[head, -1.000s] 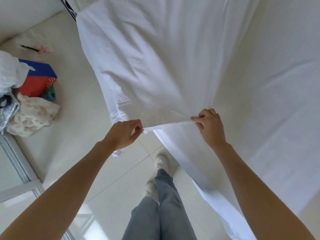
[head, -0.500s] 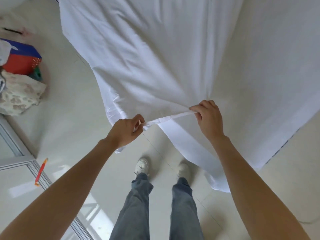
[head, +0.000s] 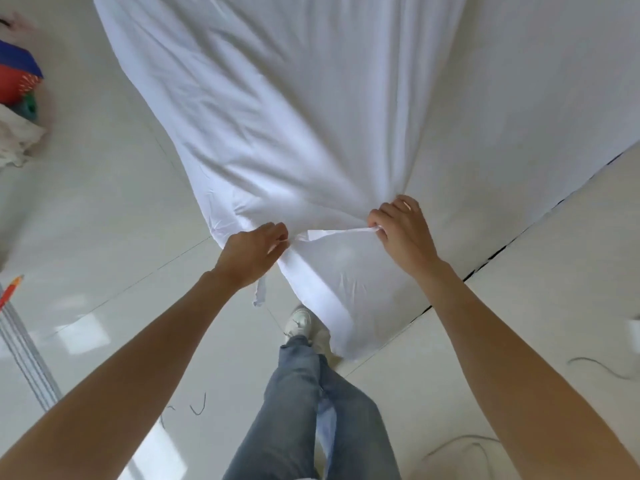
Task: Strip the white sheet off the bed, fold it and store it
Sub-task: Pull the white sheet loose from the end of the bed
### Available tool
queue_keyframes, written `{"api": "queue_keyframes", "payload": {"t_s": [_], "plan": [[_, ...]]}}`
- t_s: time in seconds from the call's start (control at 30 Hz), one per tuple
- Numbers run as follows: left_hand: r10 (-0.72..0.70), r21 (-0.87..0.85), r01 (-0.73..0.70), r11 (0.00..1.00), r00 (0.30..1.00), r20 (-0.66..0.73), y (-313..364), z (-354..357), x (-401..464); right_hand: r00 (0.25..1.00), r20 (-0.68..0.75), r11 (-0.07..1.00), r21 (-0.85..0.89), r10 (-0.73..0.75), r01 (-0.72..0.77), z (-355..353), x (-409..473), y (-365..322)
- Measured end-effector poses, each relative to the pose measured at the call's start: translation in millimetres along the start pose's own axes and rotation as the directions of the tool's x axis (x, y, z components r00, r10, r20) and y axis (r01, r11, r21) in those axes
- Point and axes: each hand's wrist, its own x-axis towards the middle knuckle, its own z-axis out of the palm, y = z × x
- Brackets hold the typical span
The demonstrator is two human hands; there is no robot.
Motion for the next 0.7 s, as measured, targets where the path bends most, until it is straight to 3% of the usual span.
{"api": "queue_keyframes", "payload": {"t_s": [0.23, 0.33, 0.53, 0.7], "plan": [[-0.104, 0.019, 0.107, 0.994, 0.99, -0.092, 30, 44, -17, 0.959, 0.236, 0.988, 0.053, -0.155, 0.146, 2, -16, 45], [-0.141, 0.001, 0.141, 0.99, 0.989, -0.041, 44, 69, -38, 0.929, 0.291, 0.972, 0.128, -0.228, 0.198, 3, -30, 58], [-0.266, -0.069, 0.259, 0.963, 0.955, -0.133, 94, 142, -91, 0.823, 0.404, 0.913, 0.257, -0.4, 0.317, 23, -108, 80], [-0.347, -0.124, 0.332, 0.935, 0.929, -0.129, 134, 218, -127, 0.74, 0.495, 0.887, 0.182, -0.455, 0.423, 49, -166, 114]]}}
